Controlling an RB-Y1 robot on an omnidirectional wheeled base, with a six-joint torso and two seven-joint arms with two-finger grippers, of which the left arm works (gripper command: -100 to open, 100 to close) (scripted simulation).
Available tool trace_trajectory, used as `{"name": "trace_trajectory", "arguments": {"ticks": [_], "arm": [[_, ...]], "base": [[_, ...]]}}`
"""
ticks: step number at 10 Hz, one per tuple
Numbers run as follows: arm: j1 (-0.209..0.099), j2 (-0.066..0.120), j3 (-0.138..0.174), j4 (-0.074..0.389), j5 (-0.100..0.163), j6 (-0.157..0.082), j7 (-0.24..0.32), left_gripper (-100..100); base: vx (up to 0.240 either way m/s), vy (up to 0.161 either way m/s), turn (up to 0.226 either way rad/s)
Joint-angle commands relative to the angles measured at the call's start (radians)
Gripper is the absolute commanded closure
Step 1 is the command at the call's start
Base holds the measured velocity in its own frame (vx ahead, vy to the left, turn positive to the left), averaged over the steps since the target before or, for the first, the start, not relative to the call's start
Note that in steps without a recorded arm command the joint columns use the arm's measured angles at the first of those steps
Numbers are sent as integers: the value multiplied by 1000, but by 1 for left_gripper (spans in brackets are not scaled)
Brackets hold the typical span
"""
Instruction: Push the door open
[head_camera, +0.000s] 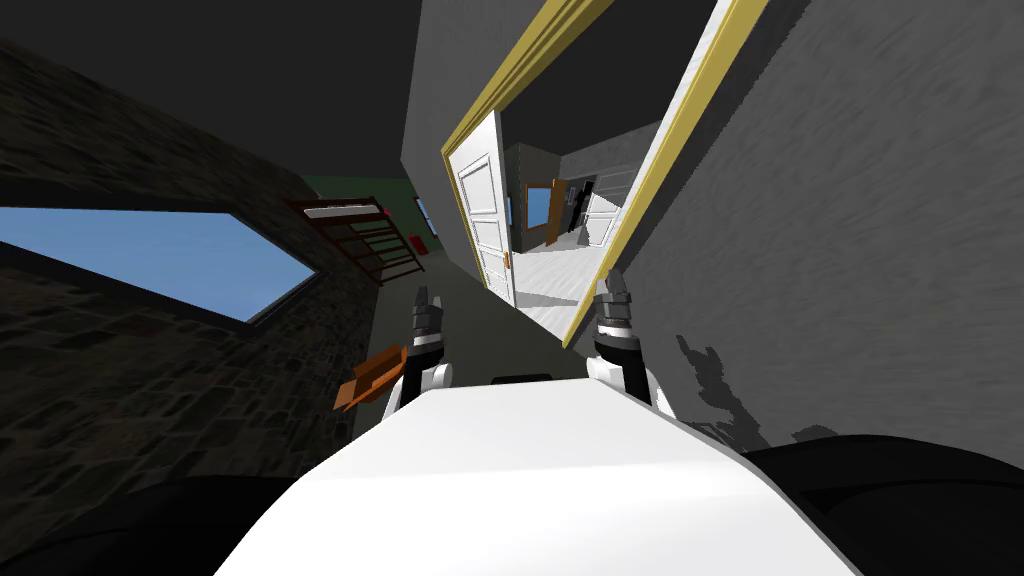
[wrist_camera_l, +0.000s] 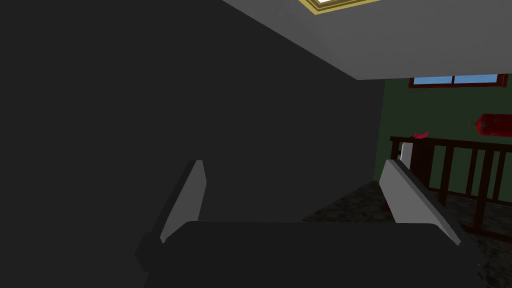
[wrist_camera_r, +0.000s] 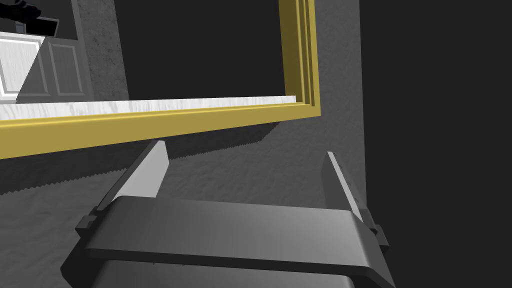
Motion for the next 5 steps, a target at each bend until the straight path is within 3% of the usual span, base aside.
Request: {"name": "trace_trajectory", "arguments": {"ticks": [1, 5], "arm": [[-18, 9, -10, 28, -2, -2, 9, -100], [-71, 31, -39, 112, -6, -7, 37, -100]], "base": [[67, 13, -23], [143, 66, -32]]}}
